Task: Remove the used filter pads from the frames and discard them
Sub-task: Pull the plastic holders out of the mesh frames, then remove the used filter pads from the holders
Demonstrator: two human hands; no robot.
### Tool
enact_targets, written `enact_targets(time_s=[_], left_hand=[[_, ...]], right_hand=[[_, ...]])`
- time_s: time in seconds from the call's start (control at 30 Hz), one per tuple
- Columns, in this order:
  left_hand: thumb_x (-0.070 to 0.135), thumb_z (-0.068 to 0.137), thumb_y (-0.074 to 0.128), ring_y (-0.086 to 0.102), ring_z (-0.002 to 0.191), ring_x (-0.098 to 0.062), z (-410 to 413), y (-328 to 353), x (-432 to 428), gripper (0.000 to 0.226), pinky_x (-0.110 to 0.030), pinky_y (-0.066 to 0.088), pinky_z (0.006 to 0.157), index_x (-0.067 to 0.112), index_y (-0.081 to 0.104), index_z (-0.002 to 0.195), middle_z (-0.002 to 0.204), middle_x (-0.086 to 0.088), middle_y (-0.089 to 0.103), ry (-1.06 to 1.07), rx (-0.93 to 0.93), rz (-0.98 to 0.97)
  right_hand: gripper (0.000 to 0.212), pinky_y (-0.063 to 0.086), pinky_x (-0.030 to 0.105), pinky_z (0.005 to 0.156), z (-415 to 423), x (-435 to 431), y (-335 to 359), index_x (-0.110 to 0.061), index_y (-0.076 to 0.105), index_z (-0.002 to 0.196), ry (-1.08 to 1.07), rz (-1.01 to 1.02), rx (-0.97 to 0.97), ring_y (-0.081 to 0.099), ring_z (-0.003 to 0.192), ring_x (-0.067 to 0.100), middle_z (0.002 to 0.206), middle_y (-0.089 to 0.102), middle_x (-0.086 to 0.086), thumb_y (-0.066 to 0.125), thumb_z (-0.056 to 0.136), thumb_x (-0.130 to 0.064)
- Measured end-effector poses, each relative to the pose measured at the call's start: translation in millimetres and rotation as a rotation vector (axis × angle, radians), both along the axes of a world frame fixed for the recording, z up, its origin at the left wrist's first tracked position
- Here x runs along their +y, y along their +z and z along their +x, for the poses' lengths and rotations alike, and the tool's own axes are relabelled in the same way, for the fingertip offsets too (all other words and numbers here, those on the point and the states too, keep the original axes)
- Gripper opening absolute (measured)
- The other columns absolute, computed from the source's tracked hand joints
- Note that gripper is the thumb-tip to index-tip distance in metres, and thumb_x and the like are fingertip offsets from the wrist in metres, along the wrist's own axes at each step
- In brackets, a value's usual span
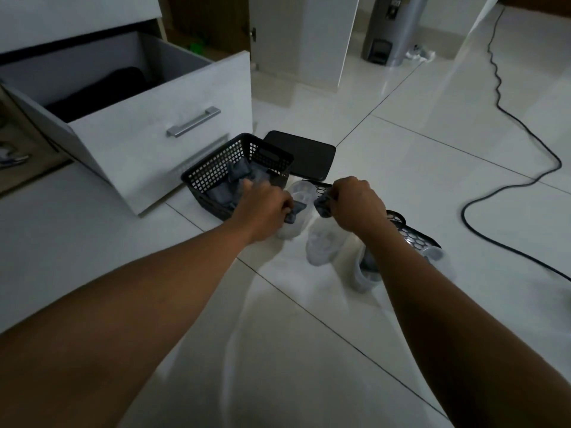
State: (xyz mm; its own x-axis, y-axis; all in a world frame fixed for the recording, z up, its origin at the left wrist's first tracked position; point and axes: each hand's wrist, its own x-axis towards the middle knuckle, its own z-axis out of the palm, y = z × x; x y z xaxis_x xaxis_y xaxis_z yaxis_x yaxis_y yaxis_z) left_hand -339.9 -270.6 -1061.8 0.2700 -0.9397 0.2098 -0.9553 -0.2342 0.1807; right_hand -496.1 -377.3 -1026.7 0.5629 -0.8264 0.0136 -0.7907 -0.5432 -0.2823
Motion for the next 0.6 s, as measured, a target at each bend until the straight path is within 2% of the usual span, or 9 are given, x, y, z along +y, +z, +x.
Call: enact_targets(time_s=[0.07, 0.17, 0.23, 0.37, 0.47, 0.53, 0.6], left_hand=[[0.026, 0.093, 0.057, 0.056, 0.097, -0.022, -2, -14, 20, 0.015, -0.043, 0.03, 0.088, 0.028, 0.071, 0.095, 0.096, 0.005, 0.07, -0.053, -0.022, -0.025], [0.029, 0.092, 0.058, 0.055, 0.095, -0.017, -10, -39, 40, 0.011, -0.038, 0.024, 0.082, 0.029, 0.069, 0.096, 0.096, 0.01, 0.068, -0.087, -0.015, -0.031], [0.027, 0.091, 0.059, 0.055, 0.095, -0.018, -19, -54, 47, 0.011, -0.035, 0.021, 0.078, 0.028, 0.068, 0.096, 0.095, 0.01, 0.067, -0.075, 0.032, -0.03], [0.03, 0.096, 0.053, 0.052, 0.102, -0.017, -34, -76, 51, 0.015, -0.039, 0.025, 0.086, 0.029, 0.066, 0.102, 0.101, 0.009, 0.065, -0.011, 0.096, 0.106], [0.038, 0.092, 0.062, 0.052, 0.102, -0.015, -40, -90, 56, 0.012, -0.038, 0.025, 0.086, 0.03, 0.067, 0.1, 0.097, 0.011, 0.067, 0.067, 0.195, 0.148], [0.045, 0.084, 0.07, 0.053, 0.097, -0.014, -40, -96, 61, 0.021, -0.035, 0.024, 0.081, 0.03, 0.06, 0.094, 0.088, 0.013, 0.065, 0.156, 0.285, 0.119], [0.051, 0.078, 0.073, 0.054, 0.095, -0.015, -39, -98, 63, 0.036, -0.034, 0.022, 0.08, 0.029, 0.053, 0.099, 0.088, 0.012, 0.063, 0.226, 0.32, 0.101]], right_hand=[[0.02, 0.048, 0.034, 0.069, 9, 1, 7, -0.016, 0.067, 0.109, 0.033, 0.057, -0.033, 0.056, 0.078, 0.026, 0.102, 0.064, 0.012, 0.061, 0.09, -0.016], [0.019, 0.057, 0.041, 0.078, 22, 9, 12, -0.018, 0.07, 0.104, 0.139, 0.13, -0.039, 0.065, 0.086, 0.027, 0.105, 0.068, 0.011, 0.065, 0.086, -0.015], [0.019, 0.057, 0.041, 0.082, 26, 19, 9, -0.015, 0.072, 0.103, 0.218, 0.164, 0.015, 0.067, 0.089, 0.025, 0.103, 0.07, 0.01, 0.065, 0.086, -0.012], [0.025, 0.054, 0.035, 0.075, 28, 39, -16, -0.011, 0.068, 0.113, 0.269, 0.143, 0.163, 0.066, 0.09, 0.022, 0.102, 0.069, 0.007, 0.06, 0.09, -0.014], [0.019, 0.054, 0.037, 0.075, 24, 54, -34, -0.011, 0.064, 0.109, 0.246, 0.158, 0.168, 0.066, 0.089, 0.025, 0.102, 0.067, 0.009, 0.055, 0.093, -0.014], [0.017, 0.054, 0.037, 0.073, 21, 63, -39, -0.01, 0.061, 0.109, 0.253, 0.138, 0.149, 0.065, 0.088, 0.026, 0.101, 0.064, 0.01, 0.054, 0.093, -0.015], [0.017, 0.054, 0.036, 0.073, 22, 73, -44, -0.01, 0.059, 0.109, 0.262, 0.107, 0.175, 0.065, 0.091, 0.026, 0.103, 0.061, 0.01, 0.058, 0.093, -0.015]])
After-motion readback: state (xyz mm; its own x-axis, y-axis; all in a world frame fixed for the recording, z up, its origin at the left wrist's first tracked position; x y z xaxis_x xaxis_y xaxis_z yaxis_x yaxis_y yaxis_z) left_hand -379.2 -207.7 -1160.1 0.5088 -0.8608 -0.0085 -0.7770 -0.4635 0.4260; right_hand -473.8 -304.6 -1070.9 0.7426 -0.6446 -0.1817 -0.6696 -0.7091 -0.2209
